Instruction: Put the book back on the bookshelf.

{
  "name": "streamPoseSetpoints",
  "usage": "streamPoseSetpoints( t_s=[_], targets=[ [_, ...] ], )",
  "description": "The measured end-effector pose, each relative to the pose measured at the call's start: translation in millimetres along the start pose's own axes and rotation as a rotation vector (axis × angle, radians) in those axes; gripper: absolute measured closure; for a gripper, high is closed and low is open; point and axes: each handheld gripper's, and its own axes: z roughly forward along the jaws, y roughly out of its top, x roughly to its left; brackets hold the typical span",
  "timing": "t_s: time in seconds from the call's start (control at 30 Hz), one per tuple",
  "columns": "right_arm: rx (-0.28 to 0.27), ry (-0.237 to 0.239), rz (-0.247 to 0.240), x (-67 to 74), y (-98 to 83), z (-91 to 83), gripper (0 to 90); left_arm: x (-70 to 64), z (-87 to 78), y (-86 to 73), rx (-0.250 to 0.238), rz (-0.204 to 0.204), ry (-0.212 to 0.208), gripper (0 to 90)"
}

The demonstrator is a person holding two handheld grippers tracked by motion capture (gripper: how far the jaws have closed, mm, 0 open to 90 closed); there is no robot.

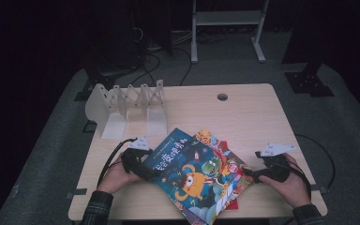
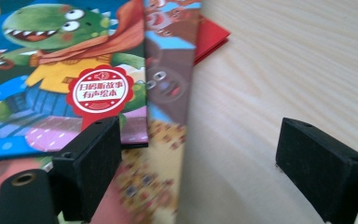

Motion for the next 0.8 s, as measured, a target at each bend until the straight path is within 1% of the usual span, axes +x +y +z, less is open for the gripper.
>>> streamPoseSetpoints(
  t_s=[0.3,0.63,0.7,0.8],
  targets=[
    [-0.007,-0.030,0.036,-16.1,13.2,16.5,13.4,-0.6,-1.8,-1.0,-0.008,-0.003,-0.002,0.0],
    [-0.008,-0.032,0.071,-29.4,23.0,30.0,13.4,0.7,-2.7,-4.1,-0.005,-0.011,-0.006,0.0],
    [-0.017,-0.029,0.090,-33.1,22.9,33.5,13.7,0.5,-3.1,-4.6,-0.005,-0.011,-0.006,0.0],
    [-0.014,-0.031,0.107,-37.7,21.7,38.2,14.1,0.5,-3.0,-5.4,-0.005,-0.014,-0.006,0.0]
  ],
)
